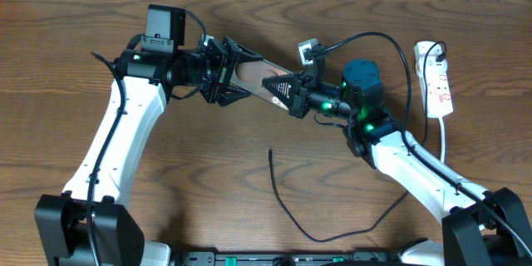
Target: Plug charger to phone and switch on socket
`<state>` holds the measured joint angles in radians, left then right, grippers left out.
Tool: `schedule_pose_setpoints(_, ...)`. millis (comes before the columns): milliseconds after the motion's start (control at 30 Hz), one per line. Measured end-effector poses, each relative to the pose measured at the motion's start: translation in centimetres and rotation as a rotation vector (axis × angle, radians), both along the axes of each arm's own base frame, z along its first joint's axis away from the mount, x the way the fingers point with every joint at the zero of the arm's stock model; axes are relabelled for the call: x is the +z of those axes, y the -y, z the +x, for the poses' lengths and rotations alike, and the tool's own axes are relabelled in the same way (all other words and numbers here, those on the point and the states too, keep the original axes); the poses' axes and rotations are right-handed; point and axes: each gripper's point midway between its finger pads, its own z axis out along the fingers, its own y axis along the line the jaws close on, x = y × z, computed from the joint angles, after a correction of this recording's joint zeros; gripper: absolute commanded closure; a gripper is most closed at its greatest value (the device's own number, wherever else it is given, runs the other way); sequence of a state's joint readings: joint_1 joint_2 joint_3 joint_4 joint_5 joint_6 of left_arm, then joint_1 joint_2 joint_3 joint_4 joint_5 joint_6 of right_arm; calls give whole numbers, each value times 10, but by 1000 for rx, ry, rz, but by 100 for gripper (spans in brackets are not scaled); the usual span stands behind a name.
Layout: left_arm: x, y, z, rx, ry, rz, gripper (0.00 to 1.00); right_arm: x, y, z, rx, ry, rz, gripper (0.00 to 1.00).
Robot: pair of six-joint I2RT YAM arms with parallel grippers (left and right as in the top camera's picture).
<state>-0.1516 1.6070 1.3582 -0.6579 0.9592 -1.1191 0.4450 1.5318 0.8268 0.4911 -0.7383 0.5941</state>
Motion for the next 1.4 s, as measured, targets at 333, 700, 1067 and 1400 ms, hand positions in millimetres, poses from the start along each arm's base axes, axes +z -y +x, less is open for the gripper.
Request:
schedule_pose_setpoints(333,3,3,-2,-15,7,-14,11,0,-1,-1,6,-6,2,99)
schedule_pose_setpoints(700,6,5,-4,-36,23,-22,10,0,0,-1,6,-6,3,99)
schedule_pose_setpoints(1067,21,-11,0,-48,57,-118,10,-32,38,30,-195,-142,-75,99)
schedule_pose_setpoints(1400,28,-74,25,18,253,-91,10,-43,81,63,-497,-431,65,99)
